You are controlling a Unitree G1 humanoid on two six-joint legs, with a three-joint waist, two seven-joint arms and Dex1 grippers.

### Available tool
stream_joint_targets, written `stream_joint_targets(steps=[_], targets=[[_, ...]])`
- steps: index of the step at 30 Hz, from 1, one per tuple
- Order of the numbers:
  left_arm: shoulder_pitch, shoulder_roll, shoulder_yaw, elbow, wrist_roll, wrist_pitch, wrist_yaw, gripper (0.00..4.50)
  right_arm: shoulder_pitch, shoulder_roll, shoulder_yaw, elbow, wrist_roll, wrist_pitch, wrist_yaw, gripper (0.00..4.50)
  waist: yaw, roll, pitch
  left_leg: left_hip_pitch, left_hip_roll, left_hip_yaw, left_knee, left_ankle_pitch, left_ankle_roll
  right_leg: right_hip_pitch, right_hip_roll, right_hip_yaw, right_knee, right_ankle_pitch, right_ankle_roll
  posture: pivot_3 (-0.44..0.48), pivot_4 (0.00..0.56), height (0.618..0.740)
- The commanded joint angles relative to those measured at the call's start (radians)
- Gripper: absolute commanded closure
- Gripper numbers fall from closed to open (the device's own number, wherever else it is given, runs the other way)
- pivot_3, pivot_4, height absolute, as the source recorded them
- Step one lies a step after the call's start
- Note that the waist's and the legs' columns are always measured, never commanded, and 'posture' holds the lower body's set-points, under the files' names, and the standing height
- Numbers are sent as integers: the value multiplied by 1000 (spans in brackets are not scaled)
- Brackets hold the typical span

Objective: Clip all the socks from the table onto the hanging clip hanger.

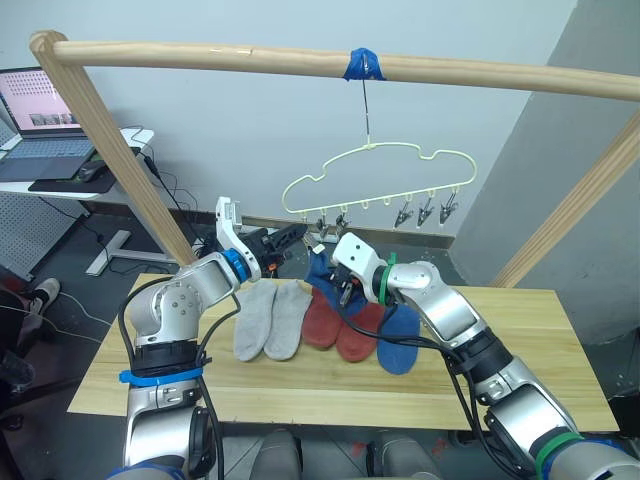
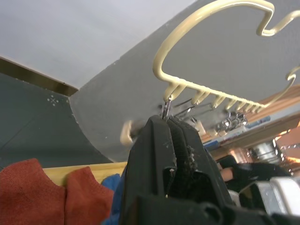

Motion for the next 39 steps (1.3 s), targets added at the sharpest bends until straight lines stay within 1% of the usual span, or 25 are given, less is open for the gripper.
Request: stream_joint_targets(steps=[1,2,5,9,12,16,17,21,25,26,31,34,35,37,39], targets=[[6,12,-14,-35,16,-38,-21,4500,-19,8,-22,-18,-2,-29,-5,4472,0,0,0,0,0,0,0,0,0,0,0,0,0,0,0,55,112,740],[7,12,-13,-36,16,-43,-23,4500,-18,10,-23,-17,-4,-30,-6,4472,0,0,0,0,0,0,0,0,0,0,0,0,0,0,0,55,112,740],[8,16,-9,-37,8,-41,-25,3665,-19,15,-26,-11,-4,-33,-9,4500,0,0,0,-1,0,0,0,0,0,-1,0,0,0,0,0,55,112,740],[13,25,-8,-47,-4,-32,-34,2297,-18,32,-28,0,4,-35,-12,4500,0,0,0,-3,0,0,-1,0,0,-3,0,0,0,0,0,55,112,740],[16,33,-2,-52,-7,-29,-34,1416,-15,51,-29,-3,10,-27,-12,4500,1,0,0,-4,0,0,-1,0,0,-4,0,0,0,0,-1,64,108,740],[20,43,3,-60,-3,-38,-30,168,-14,71,-34,3,14,-22,-13,4500,2,0,0,-9,0,0,0,0,0,-11,0,0,3,2,-3,64,108,740],[26,51,5,-68,6,-48,-28,50,-14,91,-45,11,28,-13,-18,4500,2,0,0,-9,0,0,0,0,0,-11,0,0,3,2,-4,71,107,740],[56,92,-14,-127,33,-79,-43,50,-12,179,-116,46,97,24,-49,4500,1,0,0,-10,0,0,0,0,0,-12,0,0,4,2,-4,79,107,740],[78,99,-23,-165,41,-96,-42,0,-2,215,-160,55,151,61,-41,3426,7,0,1,-10,0,0,-1,0,0,-12,0,0,4,2,-4,85,107,740],[84,105,-33,-171,52,-103,-45,0,1,217,-163,52,156,69,-41,3030,10,0,1,-10,0,0,0,0,0,-12,0,0,4,2,-4,86,107,740],[112,105,-61,-194,81,-130,-52,0,37,229,-213,11,211,141,-65,1329,10,0,1,-10,-1,0,0,0,0,-12,-2,0,3,2,-4,83,107,740],[121,98,-82,-203,98,-151,-54,0,71,216,-244,-24,234,174,-80,188,9,0,1,-10,-1,0,0,0,0,-12,-2,0,4,2,-4,83,107,740],[123,95,-88,-206,103,-158,-55,0,84,207,-254,-39,242,185,-82,56,9,0,1,-10,-1,0,0,0,0,-12,-1,0,4,2,-4,83,107,740],[125,95,-99,-205,115,-172,-59,0,102,190,-264,-62,251,197,-83,56,8,0,1,-10,-1,0,0,0,0,-12,-1,0,4,2,-4,69,103,740],[134,95,-122,-206,144,-205,-65,0,134,135,-289,-131,264,212,-74,56,7,1,1,-11,-1,1,0,0,0,-13,-1,0,4,2,-4,65,102,740]])
